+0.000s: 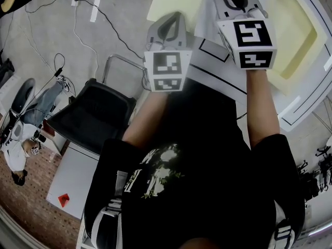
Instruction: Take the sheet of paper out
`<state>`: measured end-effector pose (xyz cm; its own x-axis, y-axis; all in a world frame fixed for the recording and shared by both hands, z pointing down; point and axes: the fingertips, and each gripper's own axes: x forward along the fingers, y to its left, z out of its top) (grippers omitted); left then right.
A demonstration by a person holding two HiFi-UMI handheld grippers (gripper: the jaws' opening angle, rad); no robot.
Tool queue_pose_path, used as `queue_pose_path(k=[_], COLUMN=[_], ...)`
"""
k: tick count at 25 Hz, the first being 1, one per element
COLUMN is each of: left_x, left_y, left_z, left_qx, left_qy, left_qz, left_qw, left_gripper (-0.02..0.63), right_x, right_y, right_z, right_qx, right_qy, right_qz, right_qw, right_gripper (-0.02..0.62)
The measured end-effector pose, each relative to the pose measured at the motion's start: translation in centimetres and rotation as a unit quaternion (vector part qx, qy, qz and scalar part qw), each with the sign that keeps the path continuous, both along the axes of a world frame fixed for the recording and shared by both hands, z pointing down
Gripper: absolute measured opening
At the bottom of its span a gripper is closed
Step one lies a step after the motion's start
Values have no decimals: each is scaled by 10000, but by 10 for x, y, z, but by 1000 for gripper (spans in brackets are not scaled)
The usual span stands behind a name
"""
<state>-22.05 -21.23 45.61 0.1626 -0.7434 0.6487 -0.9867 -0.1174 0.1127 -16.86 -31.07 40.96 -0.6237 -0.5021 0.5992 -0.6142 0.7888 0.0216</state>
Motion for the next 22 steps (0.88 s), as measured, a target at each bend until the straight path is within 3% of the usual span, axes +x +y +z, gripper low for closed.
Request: queue_pose_path(k=[22], left_x=[30], left_y=[15], left_z=[-38], left_qx=[440], left_qy=[-162], left_qz=[-77], left_qw=[9989], left_gripper=[3], right_x=[18], right_y=[9], right_z=[-86], right_qx=[998], right_qy=[-467], right_qz=[-12], right_qw=[9939], right_gripper=[3])
